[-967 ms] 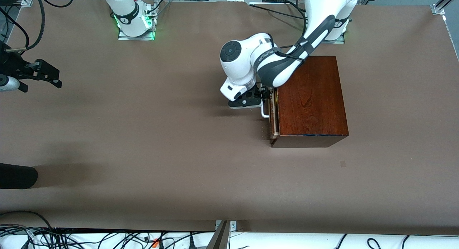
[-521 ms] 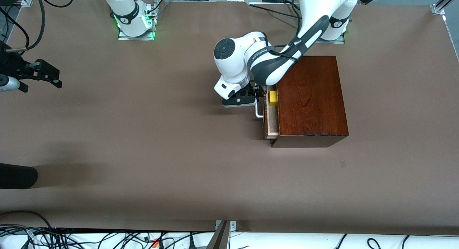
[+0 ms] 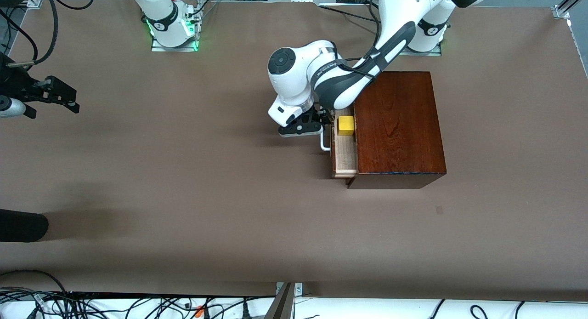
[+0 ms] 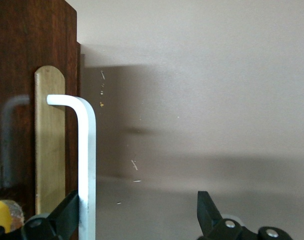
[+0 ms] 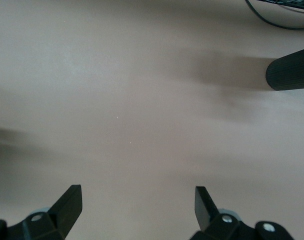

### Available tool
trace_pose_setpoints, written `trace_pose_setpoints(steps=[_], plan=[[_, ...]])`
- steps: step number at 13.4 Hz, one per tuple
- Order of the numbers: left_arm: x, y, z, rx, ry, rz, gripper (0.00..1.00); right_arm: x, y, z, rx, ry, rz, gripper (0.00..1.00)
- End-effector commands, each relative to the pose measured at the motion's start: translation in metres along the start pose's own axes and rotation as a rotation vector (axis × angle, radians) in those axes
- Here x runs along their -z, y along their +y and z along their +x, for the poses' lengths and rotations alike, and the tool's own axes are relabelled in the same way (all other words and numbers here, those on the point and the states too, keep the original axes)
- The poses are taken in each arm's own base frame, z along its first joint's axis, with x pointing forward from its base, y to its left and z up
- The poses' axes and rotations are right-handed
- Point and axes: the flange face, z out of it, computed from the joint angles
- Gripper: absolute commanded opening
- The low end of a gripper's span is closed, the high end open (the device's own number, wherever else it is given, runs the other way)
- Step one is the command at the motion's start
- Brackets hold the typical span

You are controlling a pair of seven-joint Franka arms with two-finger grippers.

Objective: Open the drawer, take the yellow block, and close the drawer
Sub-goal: 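Pull the drawer handle outward with the left gripper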

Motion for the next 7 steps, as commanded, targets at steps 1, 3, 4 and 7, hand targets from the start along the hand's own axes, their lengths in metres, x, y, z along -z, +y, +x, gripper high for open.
trace_pose_setpoints(steps=[1, 3, 4, 7], plan=[[0.009, 0.025, -0.001, 0.021, 0.01, -0.042, 1.0, 0.003, -0.001, 0.001, -0.009, 0.013, 0.014, 1.0], [0.009, 0.033, -0.006, 0.035, 0.01, -0.05, 1.0, 0.003, 0.0, 0.001, -0.012, 0.013, 0.016, 1.0], [0.009, 0.036, -0.005, 0.04, 0.008, -0.055, 1.0, 0.003, 0.0, 0.001, -0.012, 0.013, 0.016, 1.0], [0.011, 0.048, -0.007, 0.037, 0.008, -0.075, 1.0, 0.003, 0.0, 0.001, -0.012, 0.013, 0.016, 1.0]])
